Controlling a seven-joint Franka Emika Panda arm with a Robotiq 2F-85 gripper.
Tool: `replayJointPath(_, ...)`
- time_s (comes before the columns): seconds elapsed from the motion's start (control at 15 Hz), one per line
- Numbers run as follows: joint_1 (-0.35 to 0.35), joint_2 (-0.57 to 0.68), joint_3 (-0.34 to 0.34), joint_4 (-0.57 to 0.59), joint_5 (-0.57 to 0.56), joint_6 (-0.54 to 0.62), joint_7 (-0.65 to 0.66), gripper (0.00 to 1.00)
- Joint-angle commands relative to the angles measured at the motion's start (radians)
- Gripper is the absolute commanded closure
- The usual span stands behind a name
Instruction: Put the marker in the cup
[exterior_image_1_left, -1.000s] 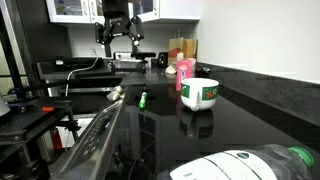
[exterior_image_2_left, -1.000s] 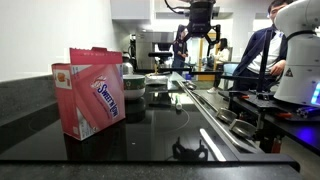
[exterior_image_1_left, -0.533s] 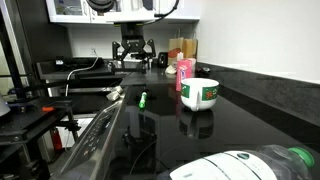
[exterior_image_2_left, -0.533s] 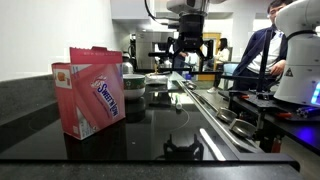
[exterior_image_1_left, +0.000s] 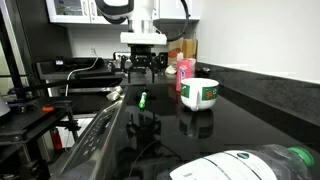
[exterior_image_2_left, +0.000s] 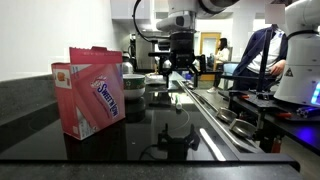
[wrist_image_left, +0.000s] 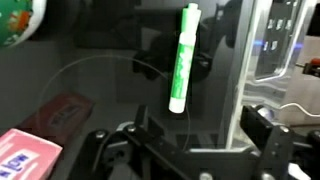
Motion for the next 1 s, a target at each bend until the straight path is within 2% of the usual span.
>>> replayJointPath(0.0,-0.045,0.081,0.041,0.072,-0.014,0.018,0.017,0.00)
replayJointPath(0.4,-0.053,0.184,0.058,0.154,-0.052,0.010,0.111,0.02)
replayJointPath(0.73,-0.069,0.216,0.069,0.165,-0.078,0.013,0.173,0.06)
replayJointPath(0.8,-0.078,0.215,0.072,0.161,-0.076,0.016,0.177,0.08)
replayJointPath(0.87,-0.088,0.212,0.075,0.156,-0.070,0.022,0.172,0.31)
replayJointPath(0.93,-0.099,0.208,0.079,0.150,-0.065,0.029,0.163,0.33)
